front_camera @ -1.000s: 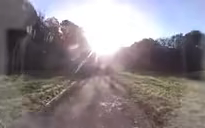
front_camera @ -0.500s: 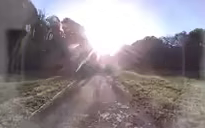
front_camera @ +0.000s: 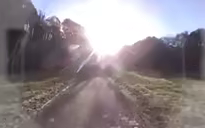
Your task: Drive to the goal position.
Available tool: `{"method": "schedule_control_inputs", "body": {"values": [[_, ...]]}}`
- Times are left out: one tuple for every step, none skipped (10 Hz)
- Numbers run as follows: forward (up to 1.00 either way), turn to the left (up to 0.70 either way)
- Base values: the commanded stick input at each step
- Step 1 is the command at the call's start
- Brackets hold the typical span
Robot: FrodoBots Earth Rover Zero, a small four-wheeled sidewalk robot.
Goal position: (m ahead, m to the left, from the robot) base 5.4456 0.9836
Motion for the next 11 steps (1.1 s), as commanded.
{"method": "schedule_control_inputs", "body": {"values": [[0.7, 0.02], [0.7, 0.02], [0.7, 0.02], [0.7, 0.02], [0.7, 0.02], [0.7, 0.02], [0.7, 0.02], [0.7, 0.02], [0.7, 0.02], [0.7, 0.02], [0.7, 0.02]]}}
